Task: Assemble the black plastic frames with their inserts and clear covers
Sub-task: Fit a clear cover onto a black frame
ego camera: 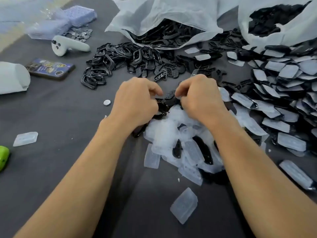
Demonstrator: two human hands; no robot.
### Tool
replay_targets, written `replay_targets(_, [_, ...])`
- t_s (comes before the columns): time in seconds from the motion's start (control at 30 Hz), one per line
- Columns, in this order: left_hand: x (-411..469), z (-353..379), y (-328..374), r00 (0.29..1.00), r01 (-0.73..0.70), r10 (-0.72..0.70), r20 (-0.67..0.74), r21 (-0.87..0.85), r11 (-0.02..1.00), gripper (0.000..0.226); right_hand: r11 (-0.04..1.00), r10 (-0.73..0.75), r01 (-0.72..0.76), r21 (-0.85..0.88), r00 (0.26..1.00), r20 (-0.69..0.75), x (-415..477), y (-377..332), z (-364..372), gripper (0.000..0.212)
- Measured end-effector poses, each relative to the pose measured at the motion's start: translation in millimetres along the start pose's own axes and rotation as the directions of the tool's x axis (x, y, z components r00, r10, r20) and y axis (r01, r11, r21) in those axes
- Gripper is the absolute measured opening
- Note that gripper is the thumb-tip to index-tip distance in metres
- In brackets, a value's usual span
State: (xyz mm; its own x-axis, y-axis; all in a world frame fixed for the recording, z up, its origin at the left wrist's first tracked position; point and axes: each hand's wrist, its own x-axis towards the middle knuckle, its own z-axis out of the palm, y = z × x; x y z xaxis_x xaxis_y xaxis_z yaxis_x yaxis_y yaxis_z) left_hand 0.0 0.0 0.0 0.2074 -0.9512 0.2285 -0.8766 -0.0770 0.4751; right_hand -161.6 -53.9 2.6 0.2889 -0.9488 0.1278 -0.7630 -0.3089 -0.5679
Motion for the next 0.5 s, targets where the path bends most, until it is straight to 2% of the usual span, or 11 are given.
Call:
replay_targets(0.1, [-3,4,-9,1.000,-0.021,0.021,-0.003,0.032,0.999,0.037,1.000,0.018,-0.017,0.006,1.000,-0.018,1,5,4,0.029])
replay_targets(0.23, [-4,6,-21,0.997,-0.053,0.050,0.062,0.053,0.997,0.024,1.000,-0.029,0.029,0.000,1.000,-0.003,-3,8,10,0.028])
replay_targets(0.37, [-3,4,-19,0.996,-0.026,0.024,0.088,0.024,0.999,0.012,0.998,-0.021,0.023,-0.063,0.999,0.030,-5,12,10,0.028])
replay_targets(0.5, [-5,5,-13,0.999,0.014,-0.020,0.047,0.119,0.993,0.009,0.998,-0.020,0.019,-0.061,1.000,-0.006,-4,13,12,0.023])
